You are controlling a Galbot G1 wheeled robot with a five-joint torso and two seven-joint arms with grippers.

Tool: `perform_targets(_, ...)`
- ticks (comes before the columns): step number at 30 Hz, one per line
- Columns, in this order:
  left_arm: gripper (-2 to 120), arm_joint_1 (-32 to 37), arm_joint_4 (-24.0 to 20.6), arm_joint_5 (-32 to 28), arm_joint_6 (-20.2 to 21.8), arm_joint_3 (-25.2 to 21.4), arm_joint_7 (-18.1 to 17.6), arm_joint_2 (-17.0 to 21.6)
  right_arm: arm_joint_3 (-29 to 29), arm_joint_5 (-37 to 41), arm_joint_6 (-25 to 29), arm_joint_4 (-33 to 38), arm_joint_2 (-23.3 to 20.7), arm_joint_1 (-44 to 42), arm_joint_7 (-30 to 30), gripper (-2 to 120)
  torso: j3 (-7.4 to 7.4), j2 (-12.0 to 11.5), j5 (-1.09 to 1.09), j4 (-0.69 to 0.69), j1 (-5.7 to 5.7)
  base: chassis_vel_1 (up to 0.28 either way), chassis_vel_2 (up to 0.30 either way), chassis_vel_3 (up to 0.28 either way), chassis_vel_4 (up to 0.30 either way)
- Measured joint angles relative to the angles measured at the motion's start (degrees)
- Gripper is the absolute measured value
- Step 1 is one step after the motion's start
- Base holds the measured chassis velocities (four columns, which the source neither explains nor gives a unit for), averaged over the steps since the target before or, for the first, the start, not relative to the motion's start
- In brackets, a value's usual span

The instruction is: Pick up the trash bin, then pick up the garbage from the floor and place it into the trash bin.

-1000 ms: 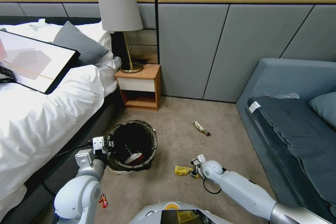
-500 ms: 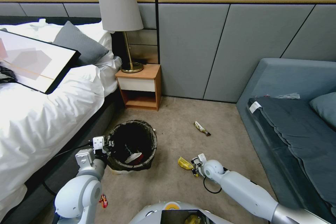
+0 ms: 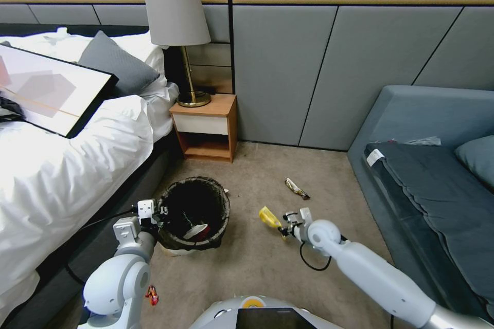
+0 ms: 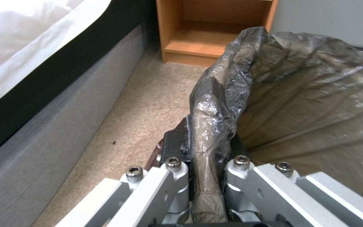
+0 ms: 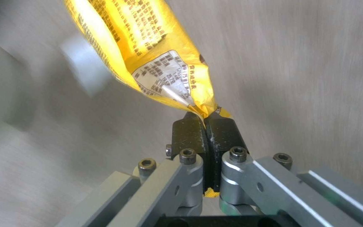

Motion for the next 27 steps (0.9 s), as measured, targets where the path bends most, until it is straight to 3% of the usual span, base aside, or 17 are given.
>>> perform_targets(6,4,0.5,-0.6,0.0,0.0,0.2,0.5,0.3,4.9,11.4,0.0,11.5,-3.9,3.6,4.3,0,0.00,0.0,0.01,0.01,0.00,0.000,0.000,0.000,0.000)
perform_targets(12,4,0.5,-0.6,0.3,0.0,0.5,0.6,0.4,4.9,22.1,0.0,16.5,-4.2,10.7,7.2,0,0.00,0.0,0.01,0.02,0.00,0.000,0.000,0.000,0.000)
perform_targets(20,4,0.4,-0.3,1.2,0.0,1.0,0.7,-0.2,-0.1,31.5,0.0,18.2,-1.6,24.3,7.2,0,0.00,0.0,0.02,0.02,0.00,0.000,0.000,0.000,0.000)
perform_targets(27,4,0.4,-0.2,1.5,0.0,0.9,0.8,-0.8,-9.7,31.8,0.0,16.7,1.4,38.4,-0.6,0,0.00,0.0,0.02,0.02,0.00,0.000,0.000,0.000,0.000)
